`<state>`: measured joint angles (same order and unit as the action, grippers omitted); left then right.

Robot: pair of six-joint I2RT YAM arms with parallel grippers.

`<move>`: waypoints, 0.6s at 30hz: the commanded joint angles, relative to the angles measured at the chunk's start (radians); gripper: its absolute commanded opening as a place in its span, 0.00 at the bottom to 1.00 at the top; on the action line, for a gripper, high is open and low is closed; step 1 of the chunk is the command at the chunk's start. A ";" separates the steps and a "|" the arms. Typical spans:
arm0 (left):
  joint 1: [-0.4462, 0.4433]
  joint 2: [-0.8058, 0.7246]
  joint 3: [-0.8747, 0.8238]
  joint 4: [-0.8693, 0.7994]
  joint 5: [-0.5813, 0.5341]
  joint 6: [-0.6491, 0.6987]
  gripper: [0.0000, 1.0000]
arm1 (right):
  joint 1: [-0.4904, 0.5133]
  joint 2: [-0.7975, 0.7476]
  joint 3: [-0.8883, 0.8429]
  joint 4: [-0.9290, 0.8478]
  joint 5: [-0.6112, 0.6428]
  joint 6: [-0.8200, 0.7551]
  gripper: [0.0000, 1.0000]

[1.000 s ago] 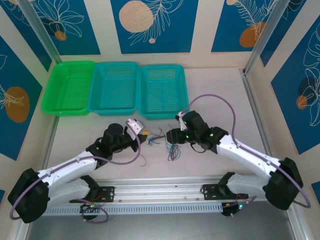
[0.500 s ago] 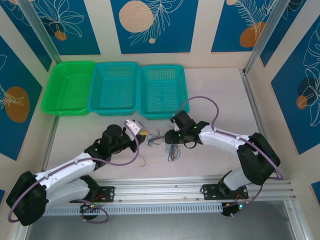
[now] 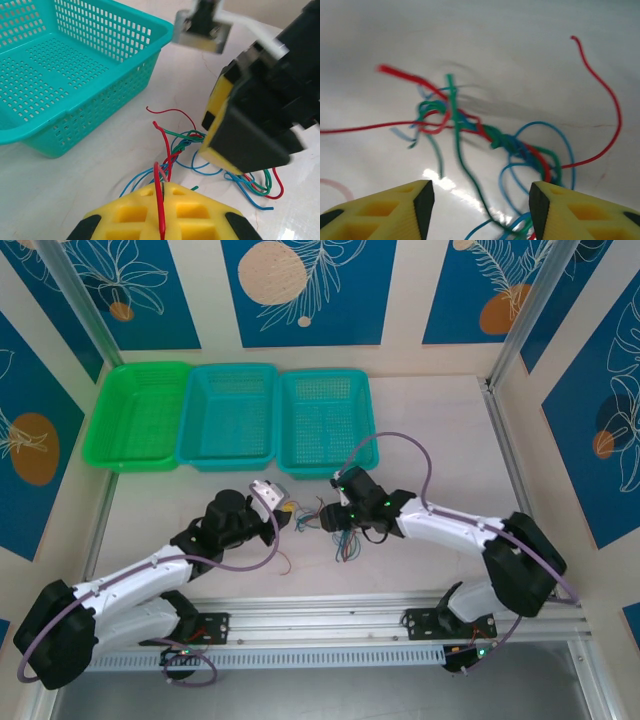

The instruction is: Untangle the cables

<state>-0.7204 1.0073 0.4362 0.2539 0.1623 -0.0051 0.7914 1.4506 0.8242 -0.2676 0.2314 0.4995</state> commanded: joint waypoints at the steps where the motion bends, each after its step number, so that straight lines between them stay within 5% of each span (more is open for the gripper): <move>1: -0.004 -0.012 -0.004 0.010 -0.009 -0.018 0.00 | 0.020 0.076 0.064 -0.088 0.168 -0.015 0.47; 7: -0.004 -0.089 -0.012 -0.055 -0.155 -0.048 0.00 | -0.006 0.125 0.057 -0.136 0.268 0.133 0.00; 12: 0.002 -0.191 -0.039 -0.148 -0.358 -0.087 0.00 | -0.052 0.073 -0.009 -0.276 0.465 0.385 0.00; 18: 0.017 -0.254 -0.074 -0.217 -0.431 -0.134 0.00 | -0.197 -0.064 -0.123 -0.326 0.458 0.537 0.00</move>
<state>-0.7151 0.7700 0.3779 0.0864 -0.1814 -0.0975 0.6472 1.4532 0.7406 -0.5240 0.6289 0.8997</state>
